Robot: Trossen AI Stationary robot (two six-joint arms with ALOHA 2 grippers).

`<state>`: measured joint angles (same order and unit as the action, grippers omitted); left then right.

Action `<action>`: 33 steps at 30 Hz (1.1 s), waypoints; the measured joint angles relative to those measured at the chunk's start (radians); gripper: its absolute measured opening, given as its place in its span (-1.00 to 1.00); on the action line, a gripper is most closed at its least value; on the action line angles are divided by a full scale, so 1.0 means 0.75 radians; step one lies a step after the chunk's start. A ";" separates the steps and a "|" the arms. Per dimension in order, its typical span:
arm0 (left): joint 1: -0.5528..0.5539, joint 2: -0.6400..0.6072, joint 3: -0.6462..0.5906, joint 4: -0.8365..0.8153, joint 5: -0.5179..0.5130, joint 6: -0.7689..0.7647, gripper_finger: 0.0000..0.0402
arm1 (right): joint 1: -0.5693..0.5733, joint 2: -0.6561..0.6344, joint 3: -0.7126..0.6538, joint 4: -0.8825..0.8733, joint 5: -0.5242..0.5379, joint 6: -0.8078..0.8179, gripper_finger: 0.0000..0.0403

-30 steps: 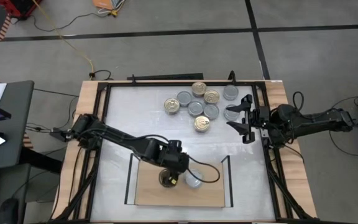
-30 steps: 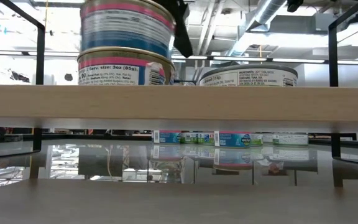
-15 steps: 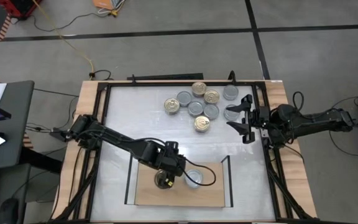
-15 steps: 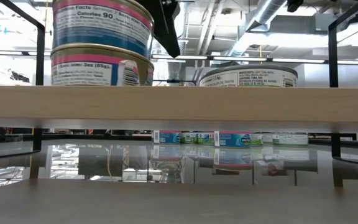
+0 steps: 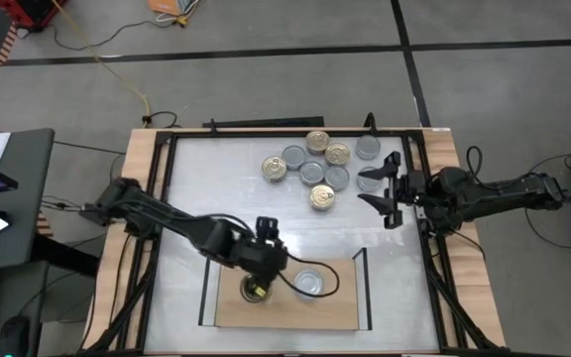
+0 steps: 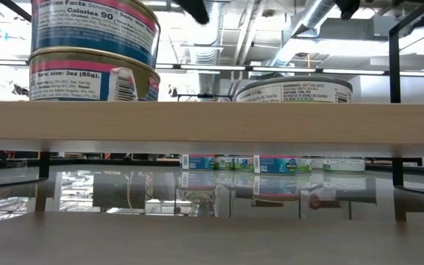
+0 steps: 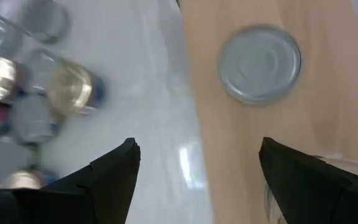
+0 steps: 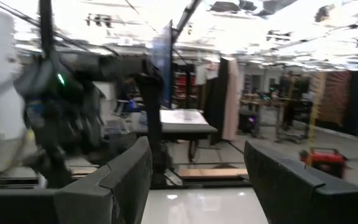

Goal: Stack canned seafood by type on shelf
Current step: Stack the green tuna can on top of the green tuna can on the shelf

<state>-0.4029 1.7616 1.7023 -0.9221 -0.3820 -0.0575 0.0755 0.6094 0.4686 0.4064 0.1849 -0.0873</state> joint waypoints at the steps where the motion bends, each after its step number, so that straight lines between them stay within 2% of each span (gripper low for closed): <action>1: -0.001 -0.030 -0.015 0.024 -0.021 0.010 0.58 | -0.003 0.000 0.000 -0.009 0.019 0.000 0.40; 6: 0.022 -0.242 -0.281 0.247 -0.060 0.064 0.58 | -0.062 0.001 0.000 -0.054 0.036 0.026 0.40; 13: 0.161 -0.649 -0.921 0.786 -0.047 0.124 0.58 | -0.139 0.017 0.000 -0.085 0.037 0.105 0.40; 16: 0.258 -0.836 -1.163 1.065 0.036 0.164 0.58 | -0.165 0.047 0.000 -0.082 0.037 0.137 0.40; 21: 0.465 -1.096 -1.481 1.507 0.321 0.167 0.58 | -0.229 0.109 0.001 -0.056 0.039 0.230 0.40; 25: 0.620 -1.258 -1.630 1.646 0.446 0.168 0.58 | -0.290 0.140 0.059 -0.217 0.060 0.299 0.40; 29: 0.728 -1.378 -1.694 1.611 0.519 0.176 0.58 | -0.387 0.174 0.161 -0.577 0.131 0.408 0.40; 33: 0.791 -1.420 -1.750 1.591 0.629 0.180 0.58 | -0.458 0.219 0.197 -0.906 0.141 0.575 0.40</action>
<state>0.1901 0.6968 0.3899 0.2714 0.0896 0.0776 -0.2680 0.7737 0.6163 -0.2728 0.2906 0.3440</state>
